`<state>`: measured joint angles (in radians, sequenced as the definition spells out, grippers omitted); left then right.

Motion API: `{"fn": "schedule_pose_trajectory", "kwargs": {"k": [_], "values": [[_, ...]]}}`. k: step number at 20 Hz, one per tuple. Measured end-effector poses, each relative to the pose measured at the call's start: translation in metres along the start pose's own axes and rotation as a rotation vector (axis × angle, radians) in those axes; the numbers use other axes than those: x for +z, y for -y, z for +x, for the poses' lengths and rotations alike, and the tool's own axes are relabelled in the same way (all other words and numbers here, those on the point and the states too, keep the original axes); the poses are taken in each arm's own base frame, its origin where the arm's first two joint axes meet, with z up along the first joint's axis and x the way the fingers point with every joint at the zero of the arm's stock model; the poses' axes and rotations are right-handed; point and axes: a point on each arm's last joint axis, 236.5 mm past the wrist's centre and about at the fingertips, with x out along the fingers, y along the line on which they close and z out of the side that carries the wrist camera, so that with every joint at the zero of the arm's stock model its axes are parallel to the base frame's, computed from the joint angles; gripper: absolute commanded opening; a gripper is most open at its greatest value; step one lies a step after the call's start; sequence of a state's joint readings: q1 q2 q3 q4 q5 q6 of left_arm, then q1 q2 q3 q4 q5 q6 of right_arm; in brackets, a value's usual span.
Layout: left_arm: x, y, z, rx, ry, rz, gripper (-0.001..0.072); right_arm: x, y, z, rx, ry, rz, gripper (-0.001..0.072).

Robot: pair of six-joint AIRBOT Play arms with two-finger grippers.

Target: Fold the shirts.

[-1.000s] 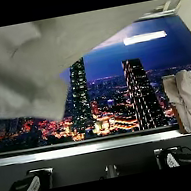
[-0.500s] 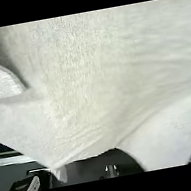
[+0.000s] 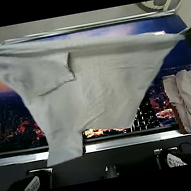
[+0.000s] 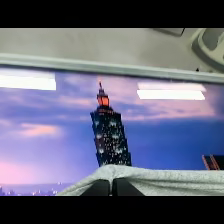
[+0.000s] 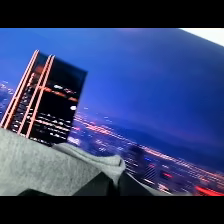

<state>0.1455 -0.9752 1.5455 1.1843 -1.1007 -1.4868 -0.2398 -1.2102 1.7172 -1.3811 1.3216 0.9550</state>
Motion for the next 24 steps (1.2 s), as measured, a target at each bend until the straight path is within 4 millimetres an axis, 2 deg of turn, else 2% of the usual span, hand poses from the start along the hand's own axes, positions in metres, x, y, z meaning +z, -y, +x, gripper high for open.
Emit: {"fn": "schedule_pose_trajectory", "kwargs": {"k": [3, 5, 7, 10, 11, 12, 13, 14, 17, 19, 21, 22, 24], "values": [[-0.056, -0.037, 0.096, 0.026, -0.15, -0.044, 0.0029, -0.004, -0.011, 0.11, 0.154, -0.03, 0.128, 0.0023], [-0.081, -0.06, 0.143, 0.052, -0.196, -0.067, 0.0029, -0.001, -0.024, 0.168, 0.248, 0.001, 0.242, 0.0023], [-0.106, -0.078, 0.178, 0.071, -0.24, -0.089, 0.0029, 0.001, -0.037, 0.211, 0.315, 0.034, 0.344, 0.0023], [-0.15, -0.097, 0.215, 0.091, -0.338, -0.143, 0.003, 0.001, -0.066, 0.257, 0.384, 0.04, 0.422, 0.0027], [-0.167, -0.099, 0.222, 0.092, -0.387, -0.165, 0.0065, 0.0, -0.077, 0.269, 0.4, 0.033, 0.428, 0.0103], [-0.184, -0.101, 0.228, 0.093, -0.437, -0.186, 0.0202, -0.001, -0.087, 0.277, 0.413, 0.025, 0.428, 0.03], [-0.199, -0.101, 0.231, 0.092, -0.484, -0.202, 0.048, 0.0, -0.094, 0.282, 0.424, 0.024, 0.428, 0.0521], [-0.213, -0.102, 0.23, 0.089, -0.534, -0.221, 0.0625, 0.0, -0.098, 0.282, 0.433, 0.022, 0.421, 0.0547], [-0.238, -0.116, 0.21, 0.094, -0.671, -0.278, 0.0604, -0.012, -0.099, 0.265, 0.481, -0.034, 0.378, 0.0549], [-0.264, -0.129, 0.183, 0.098, -0.792, -0.336, 0.0603, -0.043, -0.105, 0.247, 0.537, -0.16, 0.322, 0.0565], [-0.303, -0.135, 0.151, 0.101, -0.93, -0.405, 0.0603, -0.078, -0.122, 0.231, 0.608, -0.303, 0.265, 0.0566], [-0.322, -0.134, 0.138, 0.096, -0.979, -0.43, 0.0603, -0.095, -0.133, 0.225, 0.643, -0.368, 0.244, 0.0566], [-0.359, -0.124, 0.118, 0.069, -1.063, -0.479, 0.0603, -0.118, -0.149, 0.219, 0.685, -0.453, 0.219, 0.0632]]}}
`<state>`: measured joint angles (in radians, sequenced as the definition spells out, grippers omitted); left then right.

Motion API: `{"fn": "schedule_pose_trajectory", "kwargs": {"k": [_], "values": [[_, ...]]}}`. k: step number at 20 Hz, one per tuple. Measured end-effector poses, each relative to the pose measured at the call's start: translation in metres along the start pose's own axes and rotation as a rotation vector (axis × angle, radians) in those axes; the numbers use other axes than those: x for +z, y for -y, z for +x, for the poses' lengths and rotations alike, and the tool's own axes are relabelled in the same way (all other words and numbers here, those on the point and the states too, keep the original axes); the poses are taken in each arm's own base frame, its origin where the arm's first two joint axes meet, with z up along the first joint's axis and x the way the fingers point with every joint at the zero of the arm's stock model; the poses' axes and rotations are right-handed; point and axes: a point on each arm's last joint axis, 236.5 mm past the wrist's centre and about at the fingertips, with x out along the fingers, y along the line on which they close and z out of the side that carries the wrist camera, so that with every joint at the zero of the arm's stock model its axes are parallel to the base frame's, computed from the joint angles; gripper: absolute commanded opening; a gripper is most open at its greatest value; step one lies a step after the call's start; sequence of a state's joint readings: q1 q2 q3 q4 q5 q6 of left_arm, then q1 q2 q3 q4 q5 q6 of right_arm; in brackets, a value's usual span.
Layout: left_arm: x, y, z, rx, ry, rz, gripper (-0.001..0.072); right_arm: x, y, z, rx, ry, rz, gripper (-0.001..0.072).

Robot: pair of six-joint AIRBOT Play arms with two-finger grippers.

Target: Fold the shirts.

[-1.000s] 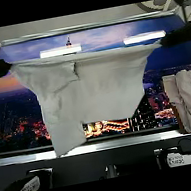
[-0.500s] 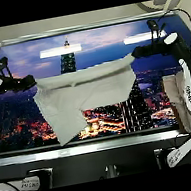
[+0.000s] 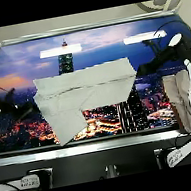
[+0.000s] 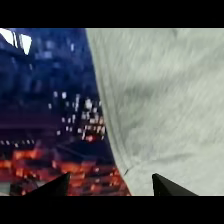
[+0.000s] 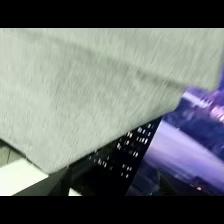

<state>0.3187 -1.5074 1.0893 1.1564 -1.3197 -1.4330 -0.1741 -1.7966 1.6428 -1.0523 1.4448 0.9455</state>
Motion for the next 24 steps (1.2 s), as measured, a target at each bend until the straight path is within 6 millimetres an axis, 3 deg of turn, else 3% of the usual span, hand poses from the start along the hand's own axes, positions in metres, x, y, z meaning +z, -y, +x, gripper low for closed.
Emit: {"fn": "schedule_pose_trajectory", "kwargs": {"k": [2, 5, 6, 7, 8, 9, 10, 14, 15, 16, 17, 19, 21, 22, 24], "values": [[-0.017, 0.002, 0.019, -0.056, -0.024, -0.029, 0.0603, -0.014, -0.01, 0.015, 0.023, -0.059, -0.007, 0.0648], [-0.024, 0.019, 0.035, -0.145, -0.022, -0.06, 0.0601, -0.024, -0.019, 0.033, 0.036, -0.106, -0.013, 0.0666], [-0.023, 0.023, 0.039, -0.154, -0.007, -0.059, 0.0557, -0.026, -0.018, 0.039, 0.033, -0.114, -0.008, 0.0666], [-0.019, 0.027, 0.042, -0.165, 0.01, -0.064, 0.0378, -0.028, -0.019, 0.044, 0.038, -0.123, -0.003, 0.0666], [-0.014, 0.028, 0.046, -0.165, 0.035, -0.062, 0.0271, -0.03, -0.02, 0.049, 0.045, -0.134, 0.007, 0.0666], [-0.01, 0.03, 0.049, -0.166, 0.053, -0.063, 0.0115, -0.031, -0.021, 0.054, 0.05, -0.136, 0.015, 0.0666], [-0.007, 0.031, 0.051, -0.165, 0.069, -0.065, 0.003, -0.03, -0.021, 0.058, 0.058, -0.133, 0.028, 0.0665], [0.001, 0.037, 0.05, -0.169, 0.115, -0.044, 0.0029, -0.025, -0.027, 0.077, 0.109, -0.115, 0.087, 0.0662], [0.004, 0.038, 0.048, -0.165, 0.131, -0.032, 0.0029, -0.023, -0.031, 0.081, 0.124, -0.115, 0.103, 0.0634], [0.005, 0.038, 0.045, -0.159, 0.142, -0.014, 0.0029, -0.022, -0.036, 0.087, 0.138, -0.116, 0.105, 0.0415], [0.006, 0.04, 0.041, -0.164, 0.156, -0.003, 0.0029, -0.019, -0.039, 0.094, 0.141, -0.113, 0.109, 0.0066], [0.01, 0.048, 0.028, -0.173, 0.199, 0.028, 0.0028, -0.018, -0.039, 0.103, 0.124, -0.118, 0.109, 0.0021], [0.018, 0.063, -0.002, -0.183, 0.276, 0.079, 0.0028, -0.005, -0.042, 0.095, 0.106, -0.078, 0.058, 0.002], [0.025, 0.073, -0.025, -0.186, 0.342, 0.117, 0.0028, 0.007, -0.051, 0.078, 0.098, -0.042, -0.003, 0.002], [0.04, 0.11, -0.107, -0.2, 0.559, 0.234, 0.0028, 0.041, -0.067, 0.02, 0.014, 0.075, -0.152, 0.002]]}}
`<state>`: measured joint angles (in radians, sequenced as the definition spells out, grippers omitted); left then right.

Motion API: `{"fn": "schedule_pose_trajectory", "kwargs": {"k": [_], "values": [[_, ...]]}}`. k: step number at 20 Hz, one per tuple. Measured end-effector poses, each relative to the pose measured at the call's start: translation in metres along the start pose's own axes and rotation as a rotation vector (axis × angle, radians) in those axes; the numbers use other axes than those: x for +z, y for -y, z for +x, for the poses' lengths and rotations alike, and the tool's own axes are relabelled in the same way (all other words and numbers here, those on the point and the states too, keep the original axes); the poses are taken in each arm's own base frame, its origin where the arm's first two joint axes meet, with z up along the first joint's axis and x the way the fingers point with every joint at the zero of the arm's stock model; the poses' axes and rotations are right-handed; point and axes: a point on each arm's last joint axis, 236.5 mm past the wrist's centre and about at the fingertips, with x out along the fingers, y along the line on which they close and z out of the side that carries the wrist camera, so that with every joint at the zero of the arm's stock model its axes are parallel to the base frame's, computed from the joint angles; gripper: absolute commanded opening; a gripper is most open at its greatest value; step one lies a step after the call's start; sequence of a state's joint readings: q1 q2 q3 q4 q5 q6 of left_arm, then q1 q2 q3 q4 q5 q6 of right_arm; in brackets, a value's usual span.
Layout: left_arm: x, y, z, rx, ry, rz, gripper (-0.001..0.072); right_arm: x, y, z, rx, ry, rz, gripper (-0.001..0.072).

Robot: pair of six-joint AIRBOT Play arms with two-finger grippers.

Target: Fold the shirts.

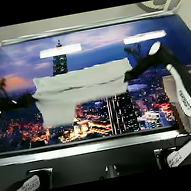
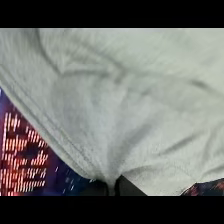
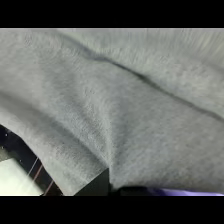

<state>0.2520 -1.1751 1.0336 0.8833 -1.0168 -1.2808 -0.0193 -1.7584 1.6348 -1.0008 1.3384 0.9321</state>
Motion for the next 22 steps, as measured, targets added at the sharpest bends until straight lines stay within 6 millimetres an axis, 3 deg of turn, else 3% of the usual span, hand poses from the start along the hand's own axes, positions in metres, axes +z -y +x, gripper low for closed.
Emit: {"fn": "schedule_pose_trajectory", "kwargs": {"k": [2, 3, 5, 7, 8, 10, 13, 16, 19, 22], "values": [[0.064, 0.057, -0.081, -0.022, 0.268, 0.148, 0.0028, 0.049, -0.021, -0.095, -0.18, 0.17, -0.181, 0.0021], [0.093, 0.094, -0.139, -0.039, 0.441, 0.224, 0.0028, 0.073, -0.04, -0.157, -0.296, 0.29, -0.271, 0.002], [0.118, 0.165, -0.258, -0.084, 0.768, 0.335, 0.0028, 0.096, -0.089, -0.285, -0.543, 0.546, -0.408, 0.002], [0.107, 0.219, -0.358, -0.132, 1.018, 0.41, 0.0028, 0.086, -0.146, -0.393, -0.731, 0.778, -0.473, 0.002], [0.095, 0.237, -0.396, -0.152, 1.111, 0.435, 0.0028, 0.073, -0.173, -0.433, -0.79, 0.869, -0.491, 0.002], [0.07, 0.262, -0.446, -0.181, 1.228, 0.477, 0.0028, 0.044, -0.209, -0.478, -0.86, 0.964, -0.505, 0.0021], [0.051, 0.269, -0.473, -0.157, 1.286, 0.5, 0.0028, 0.015, -0.233, -0.497, -0.882, 0.988, -0.506, 0.0021], [0.051, 0.256, -0.462, -0.087, 1.233, 0.496, 0.0028, 0.0, -0.232, -0.484, -0.859, 0.915, -0.485, 0.0021], [0.067, 0.23, -0.421, 0.0, 1.094, 0.475, 0.0028, -0.001, -0.199, -0.437, -0.785, 0.726, -0.422, 0.0021], [0.094, 0.186, -0.351, 0.085, 0.869, 0.427, 0.0029, 0.006, -0.138, -0.354, -0.664, 0.463, -0.325, 0.002]]}}
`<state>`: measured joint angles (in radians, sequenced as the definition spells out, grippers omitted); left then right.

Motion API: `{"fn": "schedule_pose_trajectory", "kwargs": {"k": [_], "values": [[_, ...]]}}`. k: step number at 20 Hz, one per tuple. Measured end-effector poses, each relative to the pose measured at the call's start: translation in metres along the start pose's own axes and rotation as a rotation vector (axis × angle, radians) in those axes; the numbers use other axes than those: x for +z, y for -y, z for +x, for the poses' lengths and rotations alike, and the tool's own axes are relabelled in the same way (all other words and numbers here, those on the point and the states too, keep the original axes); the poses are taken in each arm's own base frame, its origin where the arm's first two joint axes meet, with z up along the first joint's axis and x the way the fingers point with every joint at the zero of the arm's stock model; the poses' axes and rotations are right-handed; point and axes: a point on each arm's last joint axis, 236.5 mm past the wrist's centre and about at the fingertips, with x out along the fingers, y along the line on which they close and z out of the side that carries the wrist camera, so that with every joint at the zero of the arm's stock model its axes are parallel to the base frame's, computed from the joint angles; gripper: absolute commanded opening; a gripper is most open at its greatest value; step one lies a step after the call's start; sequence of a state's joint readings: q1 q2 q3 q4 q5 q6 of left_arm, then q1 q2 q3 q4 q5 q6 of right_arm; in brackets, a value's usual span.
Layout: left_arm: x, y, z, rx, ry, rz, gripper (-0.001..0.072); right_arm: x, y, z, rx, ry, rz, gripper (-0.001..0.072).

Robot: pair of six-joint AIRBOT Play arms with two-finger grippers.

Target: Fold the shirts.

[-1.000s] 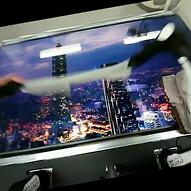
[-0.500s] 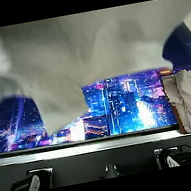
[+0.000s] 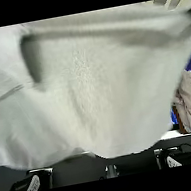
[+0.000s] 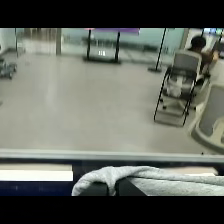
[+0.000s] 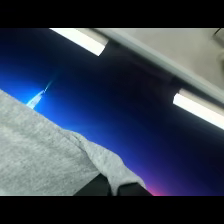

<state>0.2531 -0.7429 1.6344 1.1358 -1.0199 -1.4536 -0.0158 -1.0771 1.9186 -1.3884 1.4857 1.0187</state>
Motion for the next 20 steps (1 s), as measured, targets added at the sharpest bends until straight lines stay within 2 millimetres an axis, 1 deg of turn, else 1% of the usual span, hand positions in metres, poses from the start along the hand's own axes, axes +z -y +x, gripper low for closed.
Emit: {"fn": "schedule_pose_trajectory", "kwargs": {"k": [2, 4, 5, 6, 8, 9, 10, 11, 12, 13, 14, 15, 16, 17, 18, 19, 20], "values": [[-0.045, -0.025, 0.048, 0.02, -0.168, -0.007, 0.0028, -0.035, -0.007, 0.072, 0.098, -0.154, 0.036, 0.0021], [-0.097, -0.052, 0.096, 0.036, -0.332, -0.034, 0.0029, -0.066, -0.017, 0.146, 0.185, -0.258, 0.081, 0.0021], [-0.128, -0.067, 0.121, 0.047, -0.413, -0.053, 0.0029, -0.079, -0.024, 0.183, 0.23, -0.286, 0.111, 0.0022], [-0.159, -0.08, 0.142, 0.056, -0.493, -0.072, 0.0029, -0.089, -0.03, 0.217, 0.261, -0.298, 0.142, 0.0022], [-0.22, -0.102, 0.18, 0.064, -0.63, -0.117, 0.0029, -0.107, -0.043, 0.28, 0.314, -0.299, 0.222, 0.0024], [-0.249, -0.111, 0.197, 0.066, -0.681, -0.144, 0.0029, -0.111, -0.048, 0.304, 0.332, -0.278, 0.267, 0.0024], [-0.275, -0.117, 0.21, 0.062, -0.729, -0.175, 0.0029, -0.113, -0.054, 0.328, 0.347, -0.253, 0.319, 0.0025], [-0.299, -0.119, 0.22, 0.051, -0.773, -0.21, 0.0029, -0.118, -0.059, 0.346, 0.361, -0.242, 0.365, 0.0025], [-0.322, -0.118, 0.23, 0.037, -0.812, -0.247, 0.0029, -0.121, -0.063, 0.362, 0.374, -0.228, 0.409, 0.0025], [-0.343, -0.117, 0.236, 0.026, -0.851, -0.276, 0.0029, -0.123, -0.067, 0.373, 0.385, -0.216, 0.446, 0.0027], [-0.362, -0.114, 0.241, 0.013, -0.889, -0.299, 0.0074, -0.127, -0.072, 0.382, 0.398, -0.217, 0.474, 0.009], [-0.38, -0.108, 0.243, -0.005, -0.929, -0.326, 0.0342, -0.132, -0.076, 0.389, 0.408, -0.222, 0.494, 0.0272], [-0.392, -0.103, 0.245, -0.017, -0.958, -0.34, 0.0613, -0.132, -0.076, 0.392, 0.411, -0.216, 0.51, 0.0451], [-0.401, -0.098, 0.243, -0.028, -0.989, -0.361, 0.0599, -0.129, -0.074, 0.391, 0.416, -0.205, 0.527, 0.0494], [-0.407, -0.097, 0.24, -0.033, -1.019, -0.373, 0.0547, -0.13, -0.072, 0.386, 0.43, -0.212, 0.532, 0.0501], [-0.414, -0.098, 0.232, -0.039, -1.062, -0.384, 0.0412, -0.134, -0.068, 0.378, 0.448, -0.228, 0.532, 0.0503], [-0.42, -0.102, 0.22, -0.036, -1.117, -0.392, 0.0402, -0.14, -0.061, 0.366, 0.466, -0.254, 0.529, 0.0494]]}}
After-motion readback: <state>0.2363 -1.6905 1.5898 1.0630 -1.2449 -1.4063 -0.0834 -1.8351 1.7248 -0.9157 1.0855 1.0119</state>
